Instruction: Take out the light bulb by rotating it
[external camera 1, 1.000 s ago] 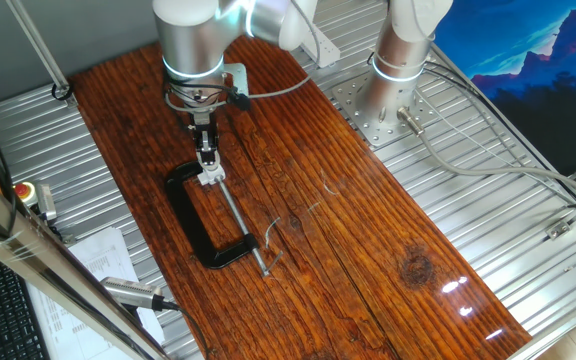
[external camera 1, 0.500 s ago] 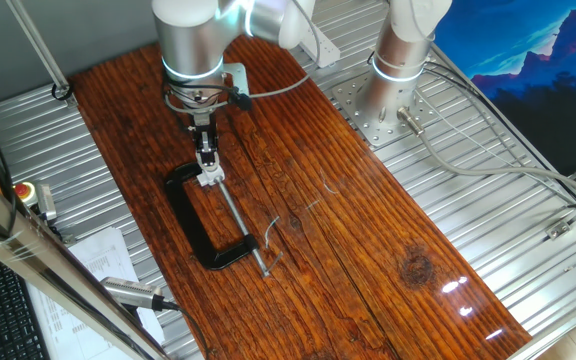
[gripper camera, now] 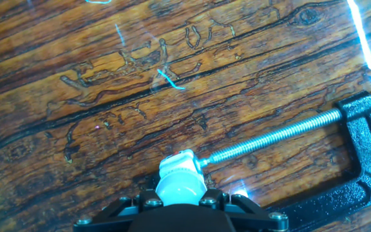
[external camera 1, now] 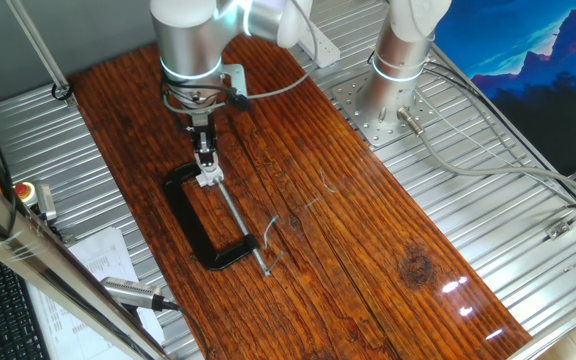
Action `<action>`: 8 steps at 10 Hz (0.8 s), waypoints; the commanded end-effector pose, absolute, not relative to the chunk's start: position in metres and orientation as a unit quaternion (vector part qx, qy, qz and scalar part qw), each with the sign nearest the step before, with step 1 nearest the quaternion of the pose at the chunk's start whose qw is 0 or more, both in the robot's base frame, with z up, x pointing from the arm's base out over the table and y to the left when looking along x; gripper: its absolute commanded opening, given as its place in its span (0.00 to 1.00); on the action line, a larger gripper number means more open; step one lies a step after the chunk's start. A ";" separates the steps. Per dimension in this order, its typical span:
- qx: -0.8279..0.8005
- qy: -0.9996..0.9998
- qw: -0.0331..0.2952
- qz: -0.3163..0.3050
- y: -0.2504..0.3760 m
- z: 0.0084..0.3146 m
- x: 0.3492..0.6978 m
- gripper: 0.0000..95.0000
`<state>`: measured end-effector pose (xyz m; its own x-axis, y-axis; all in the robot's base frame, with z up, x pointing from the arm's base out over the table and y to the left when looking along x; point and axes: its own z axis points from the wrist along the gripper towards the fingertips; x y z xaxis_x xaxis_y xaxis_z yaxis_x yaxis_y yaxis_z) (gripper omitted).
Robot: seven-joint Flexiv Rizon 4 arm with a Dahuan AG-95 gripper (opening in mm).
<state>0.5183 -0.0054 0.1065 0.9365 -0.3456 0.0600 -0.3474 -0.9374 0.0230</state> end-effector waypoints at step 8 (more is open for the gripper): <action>0.951 -0.306 0.010 0.046 -0.004 0.117 0.525 0.60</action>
<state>0.5245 -0.0026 0.1171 0.8722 -0.4832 0.0760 -0.4850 -0.8745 0.0055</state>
